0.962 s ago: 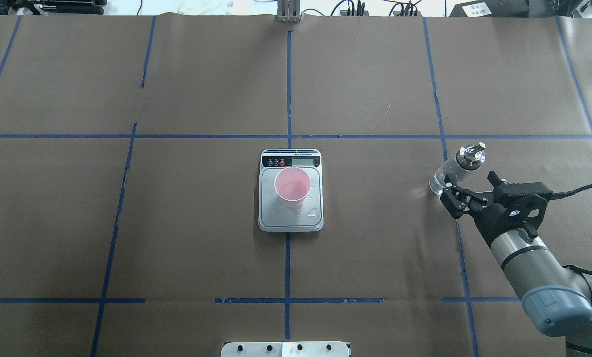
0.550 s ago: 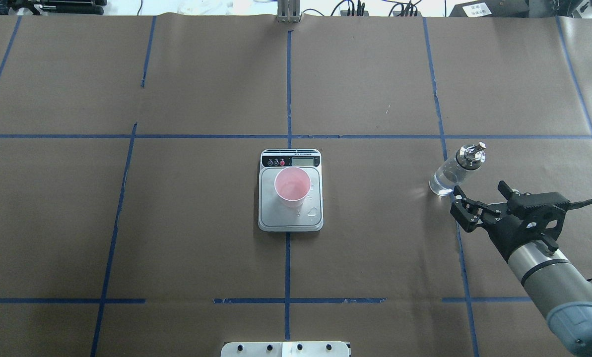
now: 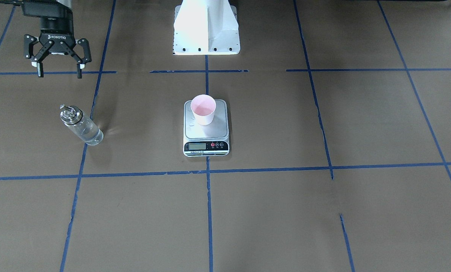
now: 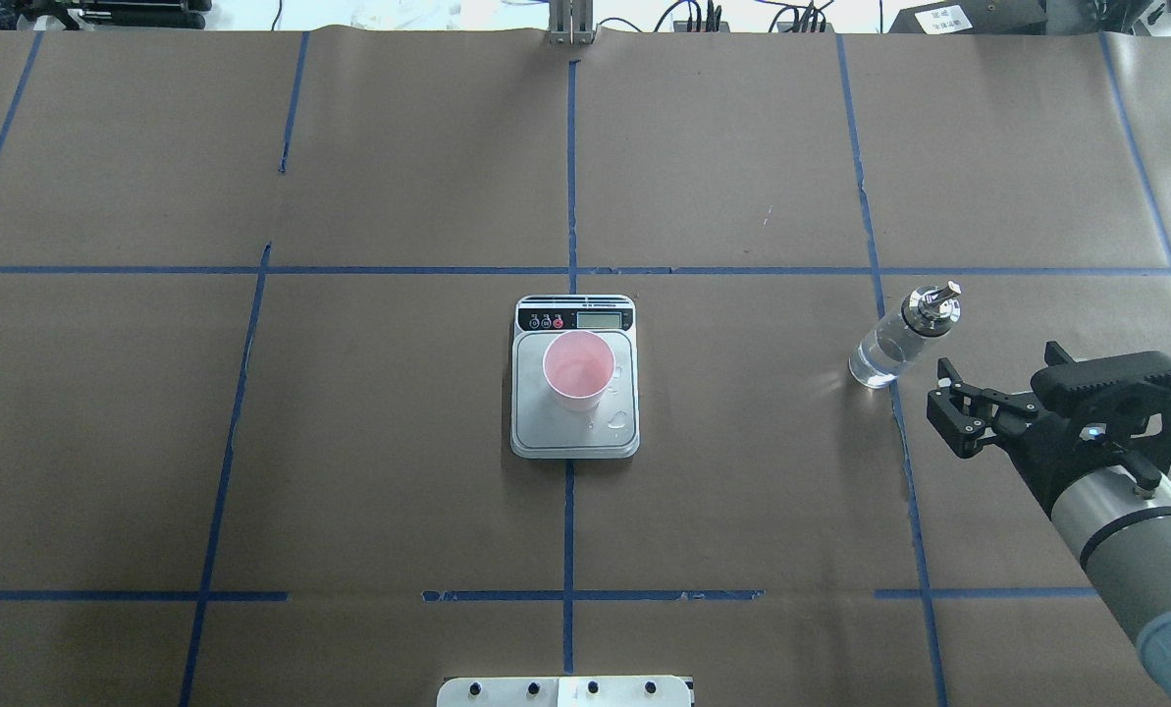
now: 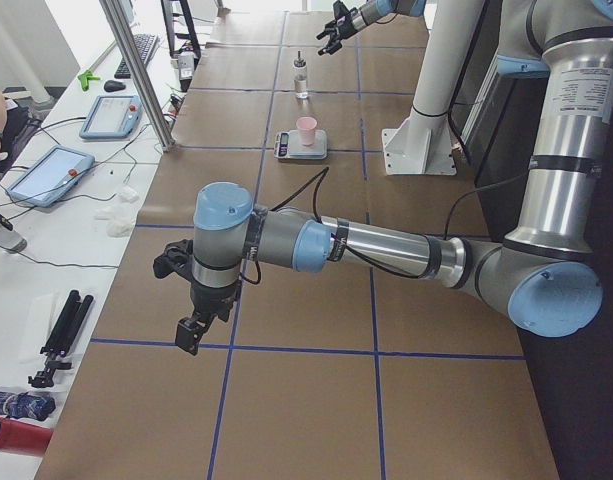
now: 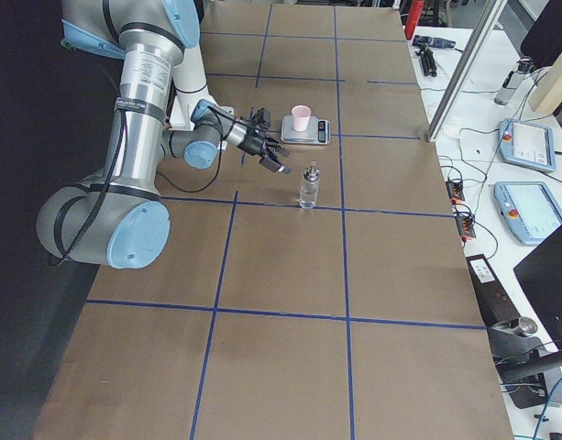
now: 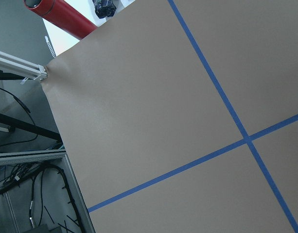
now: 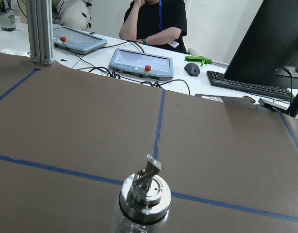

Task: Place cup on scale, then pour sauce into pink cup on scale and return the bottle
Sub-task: 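Open the right gripper and withdraw it from the bottle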

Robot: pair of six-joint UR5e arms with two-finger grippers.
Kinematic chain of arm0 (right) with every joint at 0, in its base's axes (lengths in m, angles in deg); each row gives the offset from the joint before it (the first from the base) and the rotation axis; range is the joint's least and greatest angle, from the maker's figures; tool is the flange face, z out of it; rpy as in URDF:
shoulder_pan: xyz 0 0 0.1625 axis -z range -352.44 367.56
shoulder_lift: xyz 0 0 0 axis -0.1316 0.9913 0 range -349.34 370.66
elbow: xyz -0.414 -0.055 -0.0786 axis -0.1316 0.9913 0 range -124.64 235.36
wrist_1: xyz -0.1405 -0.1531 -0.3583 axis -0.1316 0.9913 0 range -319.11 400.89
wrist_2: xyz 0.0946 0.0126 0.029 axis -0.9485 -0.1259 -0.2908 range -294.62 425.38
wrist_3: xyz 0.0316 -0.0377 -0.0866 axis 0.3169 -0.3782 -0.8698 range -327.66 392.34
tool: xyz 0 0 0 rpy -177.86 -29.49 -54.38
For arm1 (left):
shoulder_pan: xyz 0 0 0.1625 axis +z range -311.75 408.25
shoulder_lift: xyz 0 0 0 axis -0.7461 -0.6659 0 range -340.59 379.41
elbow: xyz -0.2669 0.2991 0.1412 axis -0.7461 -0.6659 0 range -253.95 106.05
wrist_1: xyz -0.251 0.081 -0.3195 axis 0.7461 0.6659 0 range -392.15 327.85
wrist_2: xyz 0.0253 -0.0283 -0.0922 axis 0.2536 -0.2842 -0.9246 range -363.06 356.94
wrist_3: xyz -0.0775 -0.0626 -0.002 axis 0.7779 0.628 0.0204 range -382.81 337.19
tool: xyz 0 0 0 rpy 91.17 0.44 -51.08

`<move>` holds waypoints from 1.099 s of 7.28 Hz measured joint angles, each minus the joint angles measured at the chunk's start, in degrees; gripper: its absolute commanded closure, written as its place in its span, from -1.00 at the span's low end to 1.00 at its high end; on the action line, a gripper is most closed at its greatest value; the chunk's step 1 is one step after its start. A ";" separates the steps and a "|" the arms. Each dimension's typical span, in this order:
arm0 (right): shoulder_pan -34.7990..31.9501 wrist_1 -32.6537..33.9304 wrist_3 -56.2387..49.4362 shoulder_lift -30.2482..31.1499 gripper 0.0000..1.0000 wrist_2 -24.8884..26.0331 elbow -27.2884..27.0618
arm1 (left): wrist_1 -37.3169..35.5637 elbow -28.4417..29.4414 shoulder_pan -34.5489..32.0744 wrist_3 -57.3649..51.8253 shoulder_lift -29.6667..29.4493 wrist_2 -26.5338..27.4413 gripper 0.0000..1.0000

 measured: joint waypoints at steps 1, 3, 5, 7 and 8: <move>-1.48 2.91 -0.87 -0.49 -1.00 -2.65 -2.26 | 0.00 0.00 0.00 -0.03 0.10 0.00 -1.00; -9.37 10.58 -7.02 -6.35 -1.00 -12.26 -4.92 | -0.02 -0.06 0.00 -0.04 0.06 0.00 -1.00; -21.07 17.18 -17.47 -14.62 -1.00 -25.71 -4.38 | -0.08 -0.09 0.00 0.01 -0.22 -0.02 -1.00; -36.48 20.82 -29.54 -21.97 -1.00 -44.53 0.86 | -0.09 -0.09 0.05 0.02 -0.46 -0.07 -1.00; -45.04 21.25 -37.00 -24.59 -1.00 -55.40 5.67 | -0.09 -0.09 0.07 0.02 -0.49 -0.11 -1.00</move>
